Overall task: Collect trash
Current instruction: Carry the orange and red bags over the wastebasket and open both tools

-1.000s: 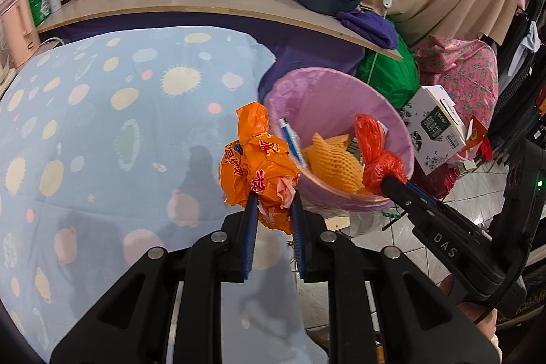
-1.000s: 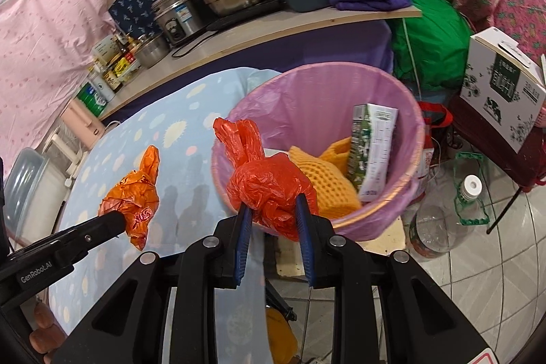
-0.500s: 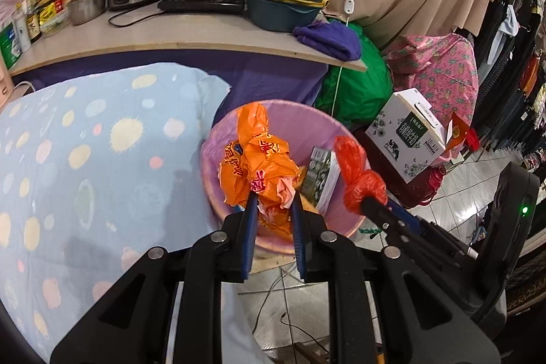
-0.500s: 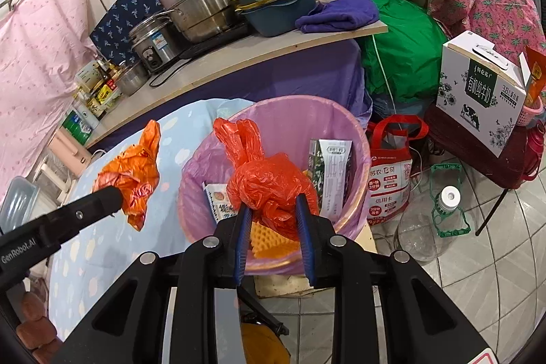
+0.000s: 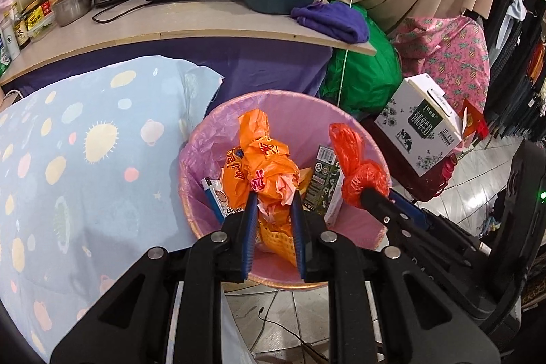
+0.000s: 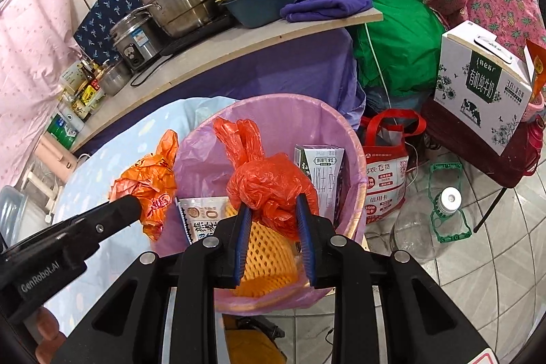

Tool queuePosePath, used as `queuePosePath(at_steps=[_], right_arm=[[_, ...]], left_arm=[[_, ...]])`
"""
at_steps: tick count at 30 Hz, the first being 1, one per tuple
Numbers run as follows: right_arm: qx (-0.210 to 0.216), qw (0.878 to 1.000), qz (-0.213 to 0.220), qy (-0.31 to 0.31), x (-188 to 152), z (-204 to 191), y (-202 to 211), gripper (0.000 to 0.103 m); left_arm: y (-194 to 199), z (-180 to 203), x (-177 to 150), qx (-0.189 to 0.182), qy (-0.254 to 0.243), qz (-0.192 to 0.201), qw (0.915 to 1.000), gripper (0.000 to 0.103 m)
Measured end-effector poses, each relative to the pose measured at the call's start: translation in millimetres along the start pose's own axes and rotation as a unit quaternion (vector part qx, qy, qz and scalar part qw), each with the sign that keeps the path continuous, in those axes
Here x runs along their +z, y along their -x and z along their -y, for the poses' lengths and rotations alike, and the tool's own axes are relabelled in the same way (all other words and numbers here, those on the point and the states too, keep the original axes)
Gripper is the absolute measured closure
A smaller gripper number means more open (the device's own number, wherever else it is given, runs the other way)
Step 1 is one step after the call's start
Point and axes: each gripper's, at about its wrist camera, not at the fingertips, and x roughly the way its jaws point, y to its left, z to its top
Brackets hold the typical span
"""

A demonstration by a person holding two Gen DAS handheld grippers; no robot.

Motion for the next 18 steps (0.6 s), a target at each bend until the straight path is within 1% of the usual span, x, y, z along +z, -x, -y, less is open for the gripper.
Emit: queuePosePath(at_steps=[5, 7, 8, 9, 10, 11, 12, 13, 14, 15, 18], right_arm=[[-0.009, 1.0, -0.011, 0.007, 0, 0, -13, 0.077], [-0.013, 1.0, -0.014, 0.011, 0, -1, -17, 0.074], [-0.017, 1.0, -0.014, 0.014, 1, -1, -20, 0.074], [-0.023, 1.0, -0.012, 0.015, 1, -1, -21, 0.069], [-0.026, 0.999, -0.011, 0.015, 0, -1, -22, 0.062], [-0.031, 0.999, -0.007, 0.013, 0, -1, -21, 0.061], [-0.034, 0.999, -0.004, 0.01, 0, 0, -19, 0.059], [-0.034, 0.999, -0.001, 0.007, 0, 2, -18, 0.056], [-0.035, 0.999, 0.0, 0.004, 0, 3, -17, 0.054], [-0.035, 0.999, 0.001, 0.004, 0, 4, -16, 0.051], [-0.034, 0.999, 0.005, 0.01, -1, 2, -11, 0.049]], left_arm=[[-18, 5, -1, 0.012, -0.019, -0.01, 0.9997, 0.084], [-23, 6, -2, 0.01, -0.023, -0.01, 0.9996, 0.083], [-25, 7, -1, 0.011, -0.022, -0.01, 0.9996, 0.079], [-28, 7, -1, 0.013, -0.023, -0.01, 0.9996, 0.075], [-29, 8, -1, 0.019, -0.023, -0.011, 0.9995, 0.061], [-29, 7, -2, 0.03, -0.019, -0.007, 0.9994, 0.054], [-28, 5, -2, 0.032, -0.015, -0.004, 0.9994, 0.051], [-27, 3, -2, 0.034, -0.012, -0.003, 0.9993, 0.045], [-26, 1, -2, 0.036, -0.009, -0.003, 0.9993, 0.041], [-24, -1, -3, 0.035, -0.007, -0.002, 0.9994, 0.041], [-21, -2, -6, 0.04, -0.008, 0.001, 0.9992, 0.041]])
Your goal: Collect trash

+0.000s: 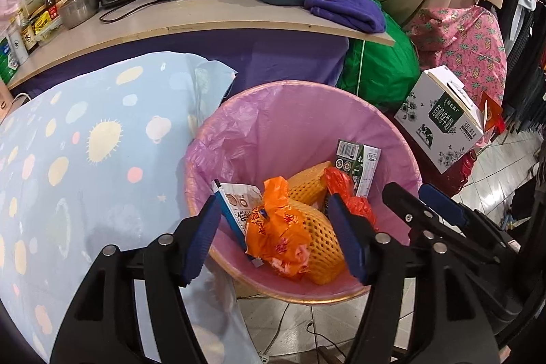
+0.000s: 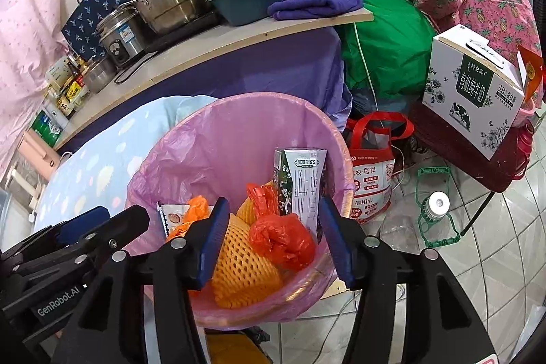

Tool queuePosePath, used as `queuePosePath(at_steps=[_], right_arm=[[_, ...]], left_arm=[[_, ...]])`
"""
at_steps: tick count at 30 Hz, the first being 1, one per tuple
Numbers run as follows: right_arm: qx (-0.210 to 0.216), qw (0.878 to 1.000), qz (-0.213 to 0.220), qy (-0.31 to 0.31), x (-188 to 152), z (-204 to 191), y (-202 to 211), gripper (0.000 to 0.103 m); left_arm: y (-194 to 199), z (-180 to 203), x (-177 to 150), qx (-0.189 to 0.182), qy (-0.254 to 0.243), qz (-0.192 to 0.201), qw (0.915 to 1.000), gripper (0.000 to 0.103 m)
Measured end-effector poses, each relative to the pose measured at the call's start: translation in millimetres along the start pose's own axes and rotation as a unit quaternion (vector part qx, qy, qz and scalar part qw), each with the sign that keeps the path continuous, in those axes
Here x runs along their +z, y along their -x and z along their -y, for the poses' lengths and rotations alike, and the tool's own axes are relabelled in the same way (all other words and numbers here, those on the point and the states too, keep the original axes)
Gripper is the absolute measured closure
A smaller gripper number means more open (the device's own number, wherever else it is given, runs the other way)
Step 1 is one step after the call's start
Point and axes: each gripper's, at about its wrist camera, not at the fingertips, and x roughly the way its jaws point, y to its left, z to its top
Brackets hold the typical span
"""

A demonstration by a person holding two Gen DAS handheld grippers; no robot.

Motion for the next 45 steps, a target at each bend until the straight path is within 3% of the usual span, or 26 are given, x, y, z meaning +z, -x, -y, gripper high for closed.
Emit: queuePosePath(at_steps=[6, 11, 20, 28, 38, 45], right_arm=[[-0.009, 1.0, 0.006, 0.005, -4, -3, 12, 0.043], [-0.005, 1.0, 0.011, 0.001, -9, -4, 24, 0.041], [0.001, 1.0, 0.007, 0.016, -20, -14, 41, 0.04], [-0.01, 0.999, 0.017, 0.049, -33, -27, 59, 0.031], [-0.015, 0.996, 0.017, 0.084, -57, -38, 76, 0.029], [-0.019, 0.994, 0.024, 0.109, -73, -49, 87, 0.019]], left_arm=[[11, -2, -5, 0.017, 0.001, 0.004, 0.9998, 0.038], [23, -5, -11, 0.031, 0.005, 0.018, 0.9993, 0.029], [44, -12, -26, 0.04, 0.016, 0.024, 0.9988, 0.029], [62, -24, -46, 0.054, 0.022, 0.028, 0.9979, 0.029], [83, -40, -76, 0.083, 0.043, 0.029, 0.9952, 0.016], [91, -46, -92, 0.103, 0.047, 0.029, 0.9932, 0.01]])
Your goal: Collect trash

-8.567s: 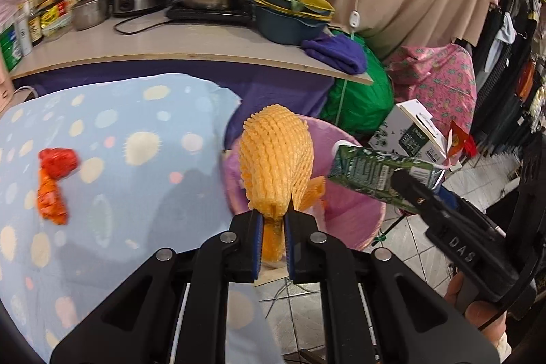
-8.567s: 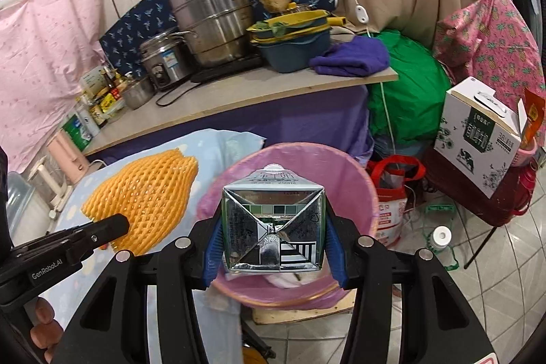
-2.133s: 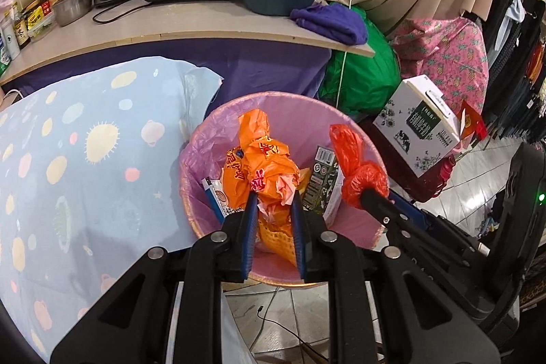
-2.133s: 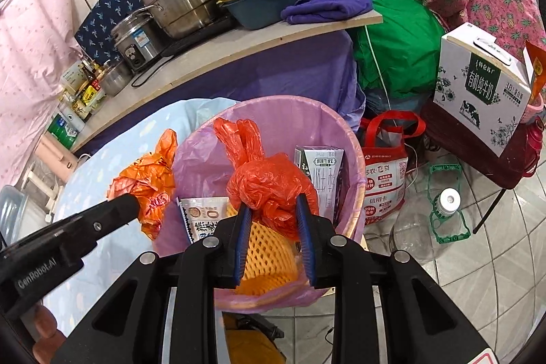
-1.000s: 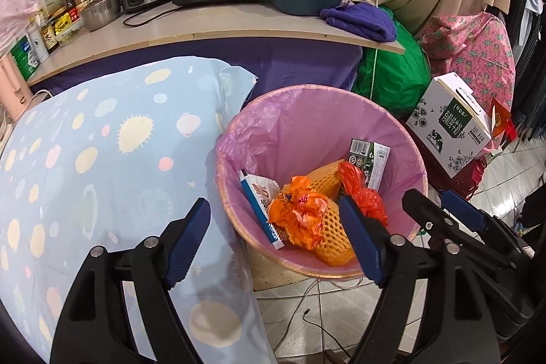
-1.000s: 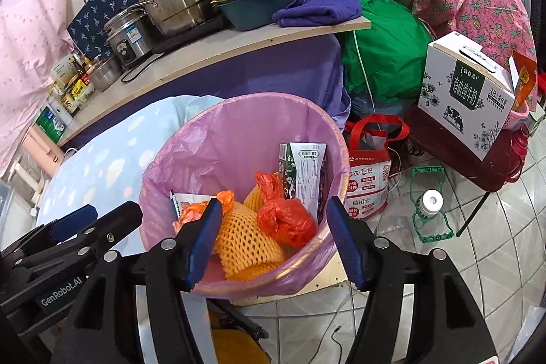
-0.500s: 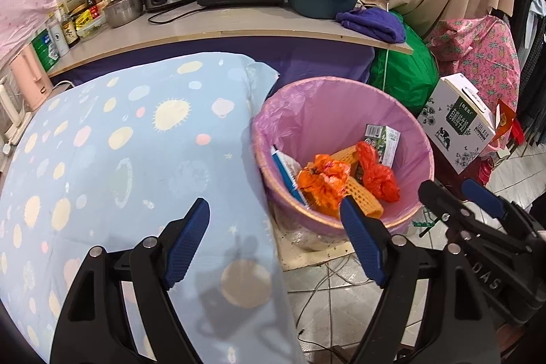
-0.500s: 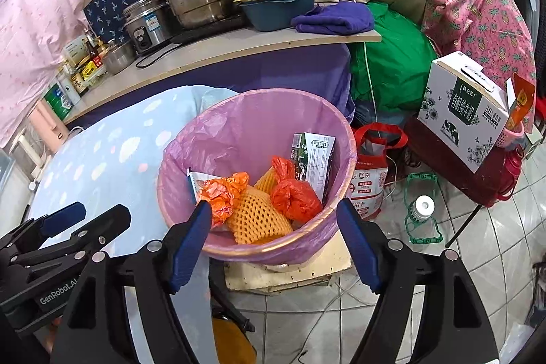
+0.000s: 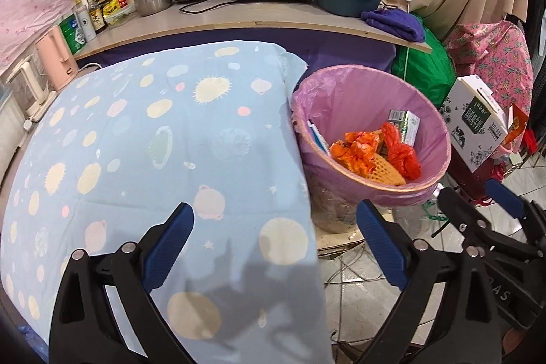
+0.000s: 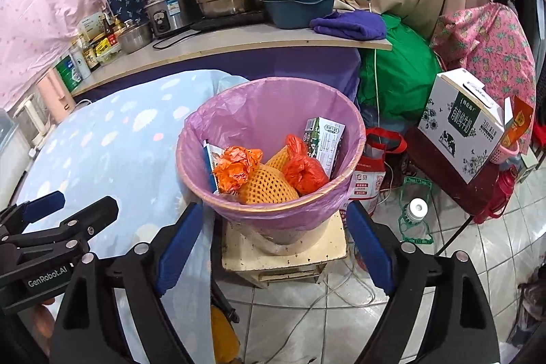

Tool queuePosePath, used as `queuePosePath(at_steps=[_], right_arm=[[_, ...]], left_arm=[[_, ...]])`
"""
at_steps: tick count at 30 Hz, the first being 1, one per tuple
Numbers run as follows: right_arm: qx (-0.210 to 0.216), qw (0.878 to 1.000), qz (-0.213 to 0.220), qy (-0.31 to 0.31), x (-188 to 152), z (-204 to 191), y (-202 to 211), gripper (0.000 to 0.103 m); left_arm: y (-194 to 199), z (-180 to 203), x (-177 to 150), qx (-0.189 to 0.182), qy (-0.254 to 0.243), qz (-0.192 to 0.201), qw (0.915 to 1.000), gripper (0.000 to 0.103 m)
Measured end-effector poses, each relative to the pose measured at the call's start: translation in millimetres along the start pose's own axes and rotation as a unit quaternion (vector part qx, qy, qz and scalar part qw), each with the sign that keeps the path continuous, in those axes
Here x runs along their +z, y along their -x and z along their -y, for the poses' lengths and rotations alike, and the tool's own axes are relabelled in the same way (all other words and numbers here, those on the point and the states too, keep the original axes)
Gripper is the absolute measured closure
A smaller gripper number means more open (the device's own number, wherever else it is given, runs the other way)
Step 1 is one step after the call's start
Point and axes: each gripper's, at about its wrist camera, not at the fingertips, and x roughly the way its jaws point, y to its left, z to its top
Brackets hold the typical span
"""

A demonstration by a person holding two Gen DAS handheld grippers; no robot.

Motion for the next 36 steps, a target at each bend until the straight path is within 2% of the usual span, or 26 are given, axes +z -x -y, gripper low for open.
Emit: queuePosePath(at_steps=[9, 12, 22, 36], right_arm=[[0.007, 1.0, 0.0, 0.012, -9, -14, 8, 0.015], [0.01, 1.0, 0.003, 0.012, -11, -17, 10, 0.007], [0.011, 0.999, -0.007, 0.036, -20, -25, 9, 0.007], [-0.011, 0.999, -0.002, 0.046, -24, -24, 6, 0.007]], left_arm=[[5, -15, -18, 0.018, 0.004, -0.01, 0.9998, 0.009], [7, -19, -21, 0.027, 0.007, -0.011, 0.9995, 0.009], [5, -24, -32, 0.046, 0.009, -0.022, 0.9987, 0.007], [-3, -23, -37, 0.058, 0.01, -0.032, 0.9977, 0.007]])
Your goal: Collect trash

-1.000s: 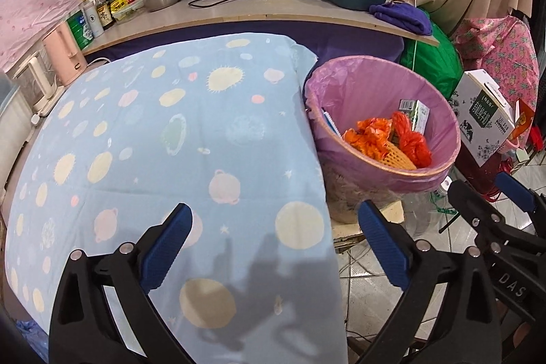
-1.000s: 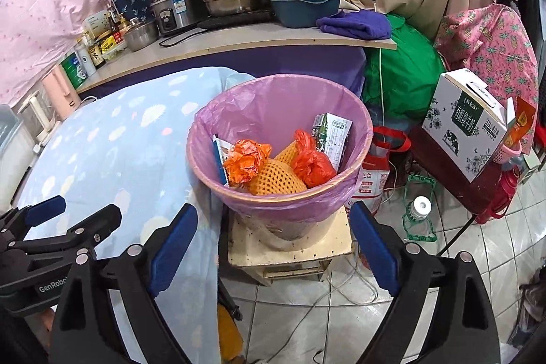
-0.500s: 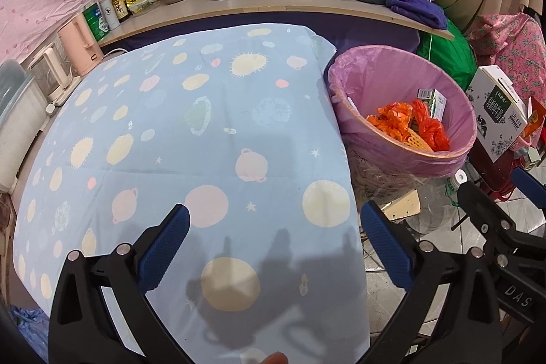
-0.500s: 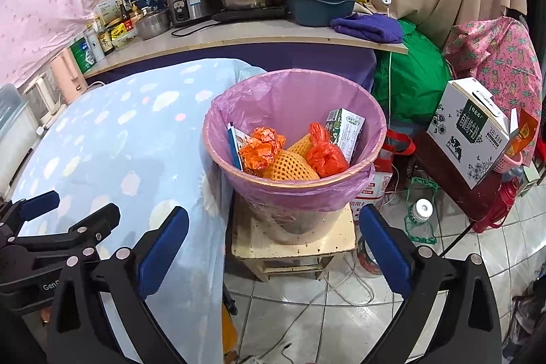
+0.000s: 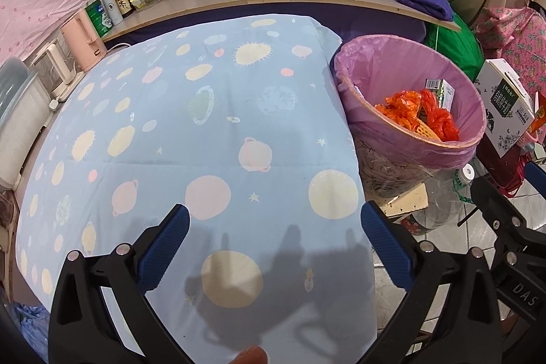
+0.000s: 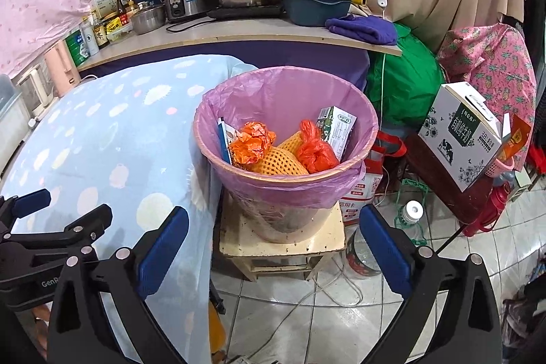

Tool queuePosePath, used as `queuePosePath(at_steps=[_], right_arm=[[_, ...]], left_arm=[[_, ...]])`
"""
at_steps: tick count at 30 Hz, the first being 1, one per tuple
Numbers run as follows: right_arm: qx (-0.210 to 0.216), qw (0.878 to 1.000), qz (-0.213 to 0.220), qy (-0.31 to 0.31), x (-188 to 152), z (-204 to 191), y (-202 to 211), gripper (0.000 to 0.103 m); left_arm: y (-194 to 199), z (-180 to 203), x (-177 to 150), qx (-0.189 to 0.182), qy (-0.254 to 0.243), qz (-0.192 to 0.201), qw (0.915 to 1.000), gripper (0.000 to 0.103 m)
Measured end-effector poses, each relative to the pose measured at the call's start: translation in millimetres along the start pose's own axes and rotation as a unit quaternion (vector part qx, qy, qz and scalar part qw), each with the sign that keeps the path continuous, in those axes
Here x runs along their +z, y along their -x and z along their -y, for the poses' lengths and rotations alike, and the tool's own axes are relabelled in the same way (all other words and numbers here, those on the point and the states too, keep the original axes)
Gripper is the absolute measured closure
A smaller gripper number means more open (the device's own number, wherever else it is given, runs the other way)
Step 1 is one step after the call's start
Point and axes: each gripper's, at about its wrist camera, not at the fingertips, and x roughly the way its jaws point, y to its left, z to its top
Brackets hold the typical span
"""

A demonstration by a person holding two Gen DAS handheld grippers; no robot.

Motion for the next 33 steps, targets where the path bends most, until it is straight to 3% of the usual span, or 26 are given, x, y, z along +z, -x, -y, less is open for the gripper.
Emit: queuePosePath(at_steps=[33], right_arm=[[-0.025, 0.999, -0.019, -0.032, -1, 35, 19, 0.007]], left_arm=[[21, 31, 0, -0.02, -0.019, -0.004, 0.9996, 0.007]])
